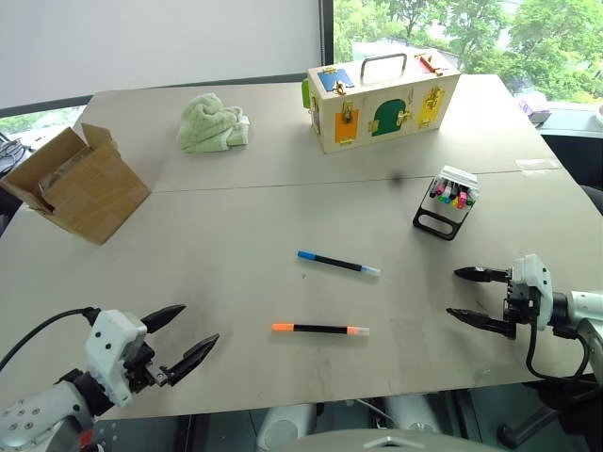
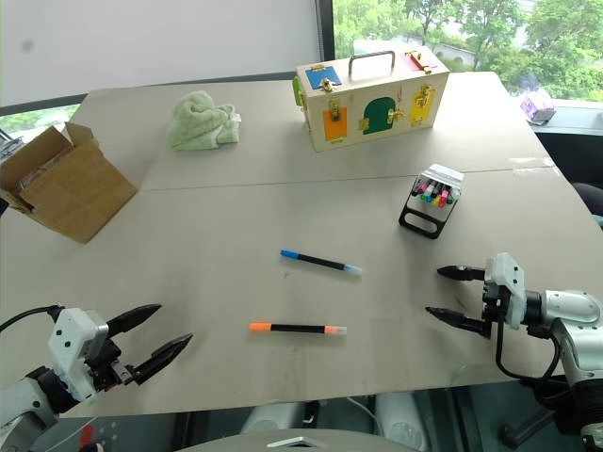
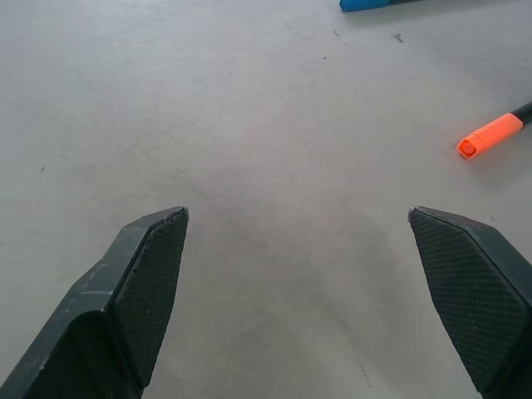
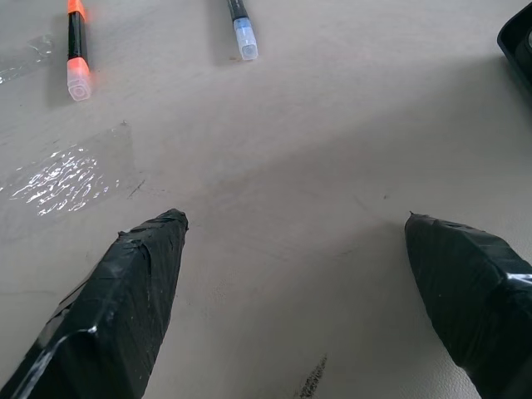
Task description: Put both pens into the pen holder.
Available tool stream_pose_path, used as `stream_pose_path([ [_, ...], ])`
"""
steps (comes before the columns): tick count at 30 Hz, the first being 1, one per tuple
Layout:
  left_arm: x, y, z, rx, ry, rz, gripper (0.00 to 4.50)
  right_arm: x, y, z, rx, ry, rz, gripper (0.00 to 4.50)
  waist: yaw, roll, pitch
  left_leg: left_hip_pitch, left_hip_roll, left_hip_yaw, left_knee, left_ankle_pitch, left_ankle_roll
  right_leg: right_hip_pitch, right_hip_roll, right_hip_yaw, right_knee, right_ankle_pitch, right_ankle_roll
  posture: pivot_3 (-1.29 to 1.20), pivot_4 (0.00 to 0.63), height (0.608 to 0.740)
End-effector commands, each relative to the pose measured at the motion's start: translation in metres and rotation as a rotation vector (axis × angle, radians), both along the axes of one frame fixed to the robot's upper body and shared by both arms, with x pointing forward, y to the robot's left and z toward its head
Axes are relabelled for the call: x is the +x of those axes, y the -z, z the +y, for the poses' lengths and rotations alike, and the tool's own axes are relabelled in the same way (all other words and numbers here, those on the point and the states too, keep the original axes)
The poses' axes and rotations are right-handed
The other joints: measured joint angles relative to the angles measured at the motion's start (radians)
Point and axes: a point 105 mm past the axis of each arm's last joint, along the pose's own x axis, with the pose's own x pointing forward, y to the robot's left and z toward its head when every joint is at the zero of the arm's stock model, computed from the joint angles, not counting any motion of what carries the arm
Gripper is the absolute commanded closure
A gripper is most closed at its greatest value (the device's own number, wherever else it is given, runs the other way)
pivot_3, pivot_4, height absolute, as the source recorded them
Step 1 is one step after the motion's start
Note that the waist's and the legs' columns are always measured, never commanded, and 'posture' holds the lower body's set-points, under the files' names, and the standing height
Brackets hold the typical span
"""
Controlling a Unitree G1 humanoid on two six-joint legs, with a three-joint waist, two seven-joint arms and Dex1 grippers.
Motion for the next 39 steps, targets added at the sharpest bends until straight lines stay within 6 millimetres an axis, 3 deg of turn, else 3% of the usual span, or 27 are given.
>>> stream_pose_path([
  [1,0.001,-0.005,-0.001,0.001,0.004,-0.019,0.09,0.0,-0.004,-0.005,-0.007,0.017,-0.022,0.0,0.0,0.0,0.0,0.0,0.0,0.0,0.0,0.0,0.0,0.0,0.0,0.0,0.0,0.0,0.0,0.0,0.15,0.74],
  [13,-0.002,-0.005,-0.009,-0.042,0.027,-0.002,0.09,0.002,-0.017,0.007,0.034,-0.005,-0.047,0.0,0.0,0.0,0.0,0.0,0.0,0.0,0.0,0.0,0.0,0.0,0.0,0.0,0.0,0.0,0.0,0.0,0.15,0.74],
  [30,-0.002,-0.013,-0.021,-0.07,0.076,-0.006,0.09,0.001,-0.019,0.033,0.075,-0.063,-0.055,0.0,-0.001,0.0,0.0,0.0,0.0,0.0,0.0,0.0,0.0,0.0,0.0,0.0,0.0,0.0,0.0,0.0,0.15,0.74],
  [36,0.017,-0.017,-0.078,-0.035,0.363,-0.016,0.09,-0.016,-0.028,0.036,0.099,-0.174,0.044,0.0,0.008,0.002,0.0,0.0,-0.001,-0.001,0.0,0.0,0.0,0.0,-0.001,-0.001,0.0,0.0,0.0,0.0,0.15,0.74],
  [39,0.028,-0.012,-0.093,-0.024,0.469,0.0,0.09,-0.018,-0.029,0.037,0.078,-0.192,0.034,0.0,0.0,0.001,-0.001,0.0,-0.001,-0.001,0.0,0.0,0.0,0.0,0.0,-0.001,0.001,0.0,0.0,0.0,0.15,0.74],
])
